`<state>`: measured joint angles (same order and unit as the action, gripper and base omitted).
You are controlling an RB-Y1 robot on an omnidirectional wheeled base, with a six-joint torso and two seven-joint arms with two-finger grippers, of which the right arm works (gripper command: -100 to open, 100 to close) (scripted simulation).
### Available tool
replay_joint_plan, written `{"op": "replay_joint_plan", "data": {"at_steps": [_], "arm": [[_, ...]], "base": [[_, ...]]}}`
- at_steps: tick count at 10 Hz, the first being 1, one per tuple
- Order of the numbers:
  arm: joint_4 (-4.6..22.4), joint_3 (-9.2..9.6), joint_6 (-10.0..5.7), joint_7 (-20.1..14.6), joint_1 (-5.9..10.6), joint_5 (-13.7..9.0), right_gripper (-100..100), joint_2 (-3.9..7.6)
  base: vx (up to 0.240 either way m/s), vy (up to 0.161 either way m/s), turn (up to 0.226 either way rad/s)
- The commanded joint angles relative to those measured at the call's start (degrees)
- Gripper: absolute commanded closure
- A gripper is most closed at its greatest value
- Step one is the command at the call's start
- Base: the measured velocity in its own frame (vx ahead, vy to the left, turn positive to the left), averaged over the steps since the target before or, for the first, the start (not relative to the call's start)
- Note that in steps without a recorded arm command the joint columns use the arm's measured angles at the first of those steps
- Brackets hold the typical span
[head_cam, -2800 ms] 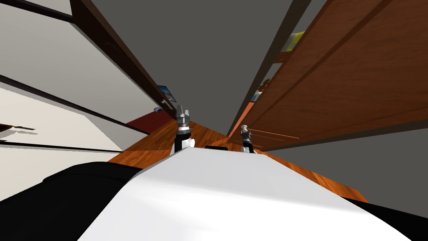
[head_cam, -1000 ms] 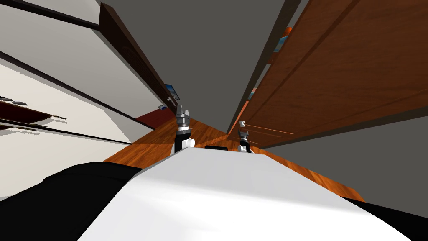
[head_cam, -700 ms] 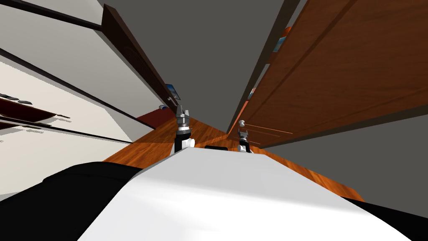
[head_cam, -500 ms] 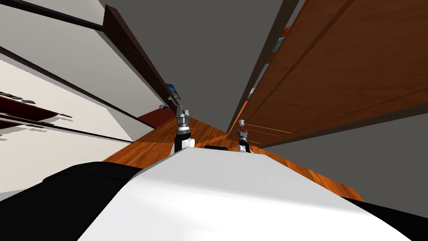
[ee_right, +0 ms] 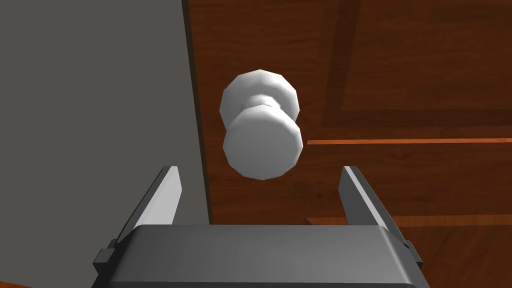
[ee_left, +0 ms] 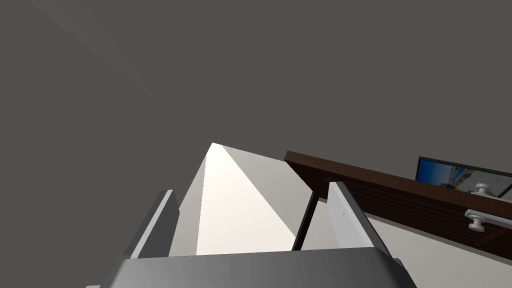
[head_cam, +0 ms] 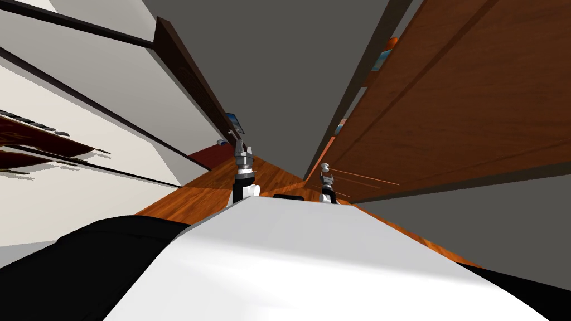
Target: Pull the door open
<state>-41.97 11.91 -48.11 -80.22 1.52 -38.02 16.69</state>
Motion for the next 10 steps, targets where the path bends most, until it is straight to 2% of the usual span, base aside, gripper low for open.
{"op": "replay_joint_plan", "data": {"at_steps": [1, 3, 4, 5, 10], "arm": [[0.1, -0.44, -0.49, -1.1, -0.89, -0.38, -100, 1.08], [0.84, -1.0, -1.16, -2.75, -1.51, -0.89, -100, 2.67], [0.85, -0.73, -1.29, -2.48, -1.46, -0.67, -100, 2.26], [0.85, -0.73, -1.29, -2.48, -1.46, -0.67, 100, 2.26], [0.85, -0.73, -1.29, -2.48, -1.46, -0.67, 100, 2.26]], "base": [[0.259, 0.005, 0.133], [0.224, -0.019, 0.129], [0.094, -0.017, 0.012], [-0.007, -0.005, -0.033], [-0.02, 0.001, 0.002]]}}
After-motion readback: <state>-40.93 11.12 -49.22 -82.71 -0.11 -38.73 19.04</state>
